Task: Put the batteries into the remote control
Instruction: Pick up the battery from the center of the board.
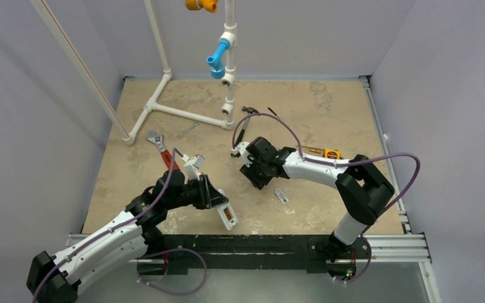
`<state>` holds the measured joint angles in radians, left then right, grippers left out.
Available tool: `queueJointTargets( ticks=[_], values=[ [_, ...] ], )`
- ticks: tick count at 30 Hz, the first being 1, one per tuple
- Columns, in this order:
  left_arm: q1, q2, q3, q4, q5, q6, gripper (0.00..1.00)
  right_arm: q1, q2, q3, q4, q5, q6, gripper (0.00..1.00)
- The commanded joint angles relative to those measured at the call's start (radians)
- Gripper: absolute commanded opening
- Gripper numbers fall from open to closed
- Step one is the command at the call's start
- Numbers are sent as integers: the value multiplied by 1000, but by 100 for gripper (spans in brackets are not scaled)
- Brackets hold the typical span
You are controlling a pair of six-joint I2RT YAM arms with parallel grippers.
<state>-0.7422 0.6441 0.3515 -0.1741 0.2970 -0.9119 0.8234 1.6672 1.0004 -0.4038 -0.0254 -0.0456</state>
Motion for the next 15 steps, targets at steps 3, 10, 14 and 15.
queueJointTargets(
  ticks=[3,10,14,15],
  values=[
    [-2,-2,21,11,20,24,0,-19,30,84,55,-25,-98,38],
    [-3,8,22,18,21,25,0,-23,57,100,50,8,-135,38],
    [-2,17,29,15,26,29,0,-34,93,114,44,-2,-135,38],
    [-2,17,30,13,25,30,0,-37,100,116,44,-5,-132,38]
  ],
)
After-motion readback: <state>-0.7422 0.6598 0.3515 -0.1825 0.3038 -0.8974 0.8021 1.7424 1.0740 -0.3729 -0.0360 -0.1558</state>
